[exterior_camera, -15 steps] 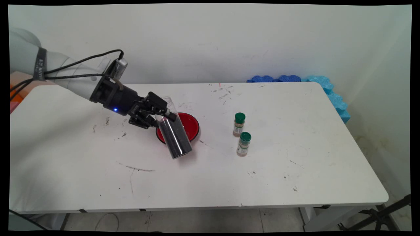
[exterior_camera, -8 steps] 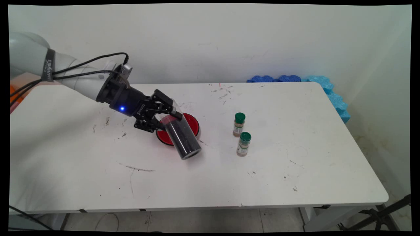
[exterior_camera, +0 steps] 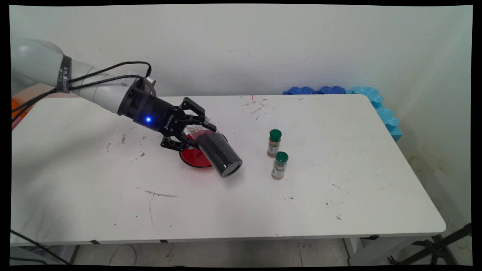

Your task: Pour the black seasoning powder in the red bowl

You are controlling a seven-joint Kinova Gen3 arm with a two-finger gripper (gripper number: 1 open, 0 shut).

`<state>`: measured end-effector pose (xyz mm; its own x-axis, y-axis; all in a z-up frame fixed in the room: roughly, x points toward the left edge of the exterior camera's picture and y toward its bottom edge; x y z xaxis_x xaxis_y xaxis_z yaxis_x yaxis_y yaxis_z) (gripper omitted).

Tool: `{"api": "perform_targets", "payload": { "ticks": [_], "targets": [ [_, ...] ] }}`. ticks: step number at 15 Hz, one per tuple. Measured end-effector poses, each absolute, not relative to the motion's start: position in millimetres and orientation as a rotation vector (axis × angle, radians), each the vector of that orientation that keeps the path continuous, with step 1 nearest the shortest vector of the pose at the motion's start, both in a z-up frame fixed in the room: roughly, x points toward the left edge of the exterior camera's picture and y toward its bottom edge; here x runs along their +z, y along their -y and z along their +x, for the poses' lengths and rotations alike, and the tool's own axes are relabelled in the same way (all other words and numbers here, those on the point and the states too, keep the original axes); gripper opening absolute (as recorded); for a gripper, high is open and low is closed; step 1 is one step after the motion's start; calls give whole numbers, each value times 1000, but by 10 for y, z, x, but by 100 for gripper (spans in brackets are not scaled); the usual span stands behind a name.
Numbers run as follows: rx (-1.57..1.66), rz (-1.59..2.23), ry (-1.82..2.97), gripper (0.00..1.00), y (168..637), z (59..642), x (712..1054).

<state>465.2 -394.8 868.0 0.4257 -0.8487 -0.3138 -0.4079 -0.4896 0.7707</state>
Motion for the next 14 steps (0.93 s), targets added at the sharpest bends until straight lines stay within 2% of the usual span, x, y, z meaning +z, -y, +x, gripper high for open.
{"api": "perform_targets", "payload": {
  "ticks": [14],
  "targets": [
    [-1100,2179,767,0,4015,4631,8644]
  ]
}}
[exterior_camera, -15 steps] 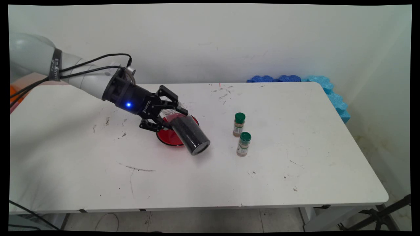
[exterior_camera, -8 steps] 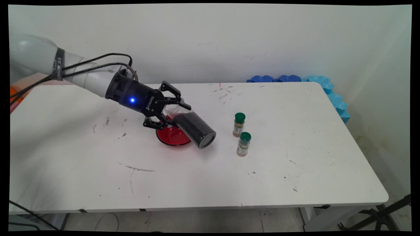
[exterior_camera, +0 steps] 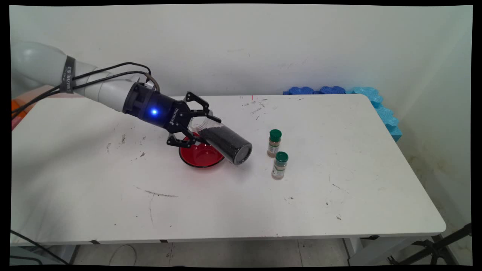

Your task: Pour the black seasoning powder in the red bowl

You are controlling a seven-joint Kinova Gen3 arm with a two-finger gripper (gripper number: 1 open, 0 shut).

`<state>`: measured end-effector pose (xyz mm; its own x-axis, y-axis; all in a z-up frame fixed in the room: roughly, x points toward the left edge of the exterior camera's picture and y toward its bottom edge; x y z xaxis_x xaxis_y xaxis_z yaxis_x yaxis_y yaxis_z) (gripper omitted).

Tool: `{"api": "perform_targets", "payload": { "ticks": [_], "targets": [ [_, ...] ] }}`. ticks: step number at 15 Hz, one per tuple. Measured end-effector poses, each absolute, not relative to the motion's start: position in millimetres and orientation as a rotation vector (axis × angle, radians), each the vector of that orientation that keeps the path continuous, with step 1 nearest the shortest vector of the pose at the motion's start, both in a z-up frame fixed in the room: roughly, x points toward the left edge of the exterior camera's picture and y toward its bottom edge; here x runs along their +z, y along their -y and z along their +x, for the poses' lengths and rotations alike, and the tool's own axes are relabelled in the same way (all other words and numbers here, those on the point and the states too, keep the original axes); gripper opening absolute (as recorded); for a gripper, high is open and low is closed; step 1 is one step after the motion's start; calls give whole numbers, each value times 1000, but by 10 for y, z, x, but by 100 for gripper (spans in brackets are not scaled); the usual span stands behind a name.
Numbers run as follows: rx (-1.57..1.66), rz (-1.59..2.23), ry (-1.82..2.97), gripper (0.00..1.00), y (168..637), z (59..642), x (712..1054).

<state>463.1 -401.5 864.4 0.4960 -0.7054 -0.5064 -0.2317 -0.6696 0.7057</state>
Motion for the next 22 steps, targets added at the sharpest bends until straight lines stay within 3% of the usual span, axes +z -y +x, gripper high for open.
{"api": "perform_targets", "payload": {
  "ticks": [22],
  "targets": [
    [-1256,2247,424,0,3976,4641,8628]
  ]
}}
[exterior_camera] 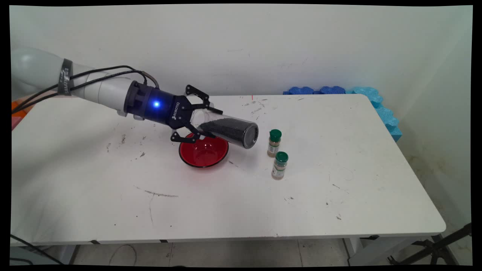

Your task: Pour the black seasoning powder in the red bowl

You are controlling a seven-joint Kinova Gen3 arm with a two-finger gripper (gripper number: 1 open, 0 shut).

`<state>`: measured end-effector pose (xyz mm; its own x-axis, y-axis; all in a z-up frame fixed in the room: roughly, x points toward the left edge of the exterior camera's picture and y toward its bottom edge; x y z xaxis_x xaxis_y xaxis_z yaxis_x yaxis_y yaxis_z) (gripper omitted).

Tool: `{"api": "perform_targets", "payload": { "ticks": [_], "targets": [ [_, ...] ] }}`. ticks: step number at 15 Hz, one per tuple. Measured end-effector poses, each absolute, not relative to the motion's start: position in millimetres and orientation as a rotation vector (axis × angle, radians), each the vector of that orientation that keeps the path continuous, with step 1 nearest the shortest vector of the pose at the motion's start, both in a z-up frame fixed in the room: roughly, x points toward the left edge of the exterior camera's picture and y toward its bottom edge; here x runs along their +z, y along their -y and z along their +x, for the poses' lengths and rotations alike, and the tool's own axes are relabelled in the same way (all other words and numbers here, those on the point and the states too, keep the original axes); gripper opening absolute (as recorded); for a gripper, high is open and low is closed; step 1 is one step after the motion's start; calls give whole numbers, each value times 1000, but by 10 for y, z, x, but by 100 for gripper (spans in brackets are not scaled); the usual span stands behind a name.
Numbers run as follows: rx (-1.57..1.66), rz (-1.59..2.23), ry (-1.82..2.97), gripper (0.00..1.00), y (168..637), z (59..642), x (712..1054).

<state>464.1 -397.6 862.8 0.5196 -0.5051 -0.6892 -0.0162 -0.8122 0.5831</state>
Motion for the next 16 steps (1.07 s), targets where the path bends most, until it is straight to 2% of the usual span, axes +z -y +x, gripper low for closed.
{"api": "perform_targets", "payload": {
  "ticks": [16],
  "targets": [
    [-1315,2254,212,0,3966,4682,8605]
  ]
}}
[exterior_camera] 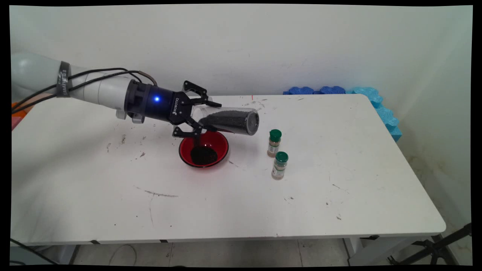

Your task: Pour the black seasoning powder in the red bowl

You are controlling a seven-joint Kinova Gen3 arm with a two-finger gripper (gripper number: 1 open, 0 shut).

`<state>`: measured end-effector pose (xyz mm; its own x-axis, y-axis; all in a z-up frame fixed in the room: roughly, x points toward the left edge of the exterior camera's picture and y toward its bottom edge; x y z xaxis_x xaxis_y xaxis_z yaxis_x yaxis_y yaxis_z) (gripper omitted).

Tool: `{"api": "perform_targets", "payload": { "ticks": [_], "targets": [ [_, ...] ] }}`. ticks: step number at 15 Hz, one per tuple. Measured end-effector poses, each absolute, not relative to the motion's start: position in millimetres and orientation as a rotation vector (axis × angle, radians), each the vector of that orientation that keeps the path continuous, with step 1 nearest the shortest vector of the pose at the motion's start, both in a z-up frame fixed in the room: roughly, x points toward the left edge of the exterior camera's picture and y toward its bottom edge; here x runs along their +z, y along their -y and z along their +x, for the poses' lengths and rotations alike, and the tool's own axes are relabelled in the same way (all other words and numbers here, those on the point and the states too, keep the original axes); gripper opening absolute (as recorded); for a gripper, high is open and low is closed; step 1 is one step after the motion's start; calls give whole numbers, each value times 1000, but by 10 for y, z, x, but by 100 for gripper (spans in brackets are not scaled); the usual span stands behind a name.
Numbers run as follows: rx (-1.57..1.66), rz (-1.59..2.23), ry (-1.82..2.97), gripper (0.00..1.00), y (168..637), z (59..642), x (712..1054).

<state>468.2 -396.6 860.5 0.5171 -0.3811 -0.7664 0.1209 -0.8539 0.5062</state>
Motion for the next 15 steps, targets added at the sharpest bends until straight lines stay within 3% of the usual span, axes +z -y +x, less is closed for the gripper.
{"api": "perform_targets", "payload": {
  "ticks": [15],
  "targets": [
    [-1348,2242,126,0,3945,4663,8612]
  ]
}}
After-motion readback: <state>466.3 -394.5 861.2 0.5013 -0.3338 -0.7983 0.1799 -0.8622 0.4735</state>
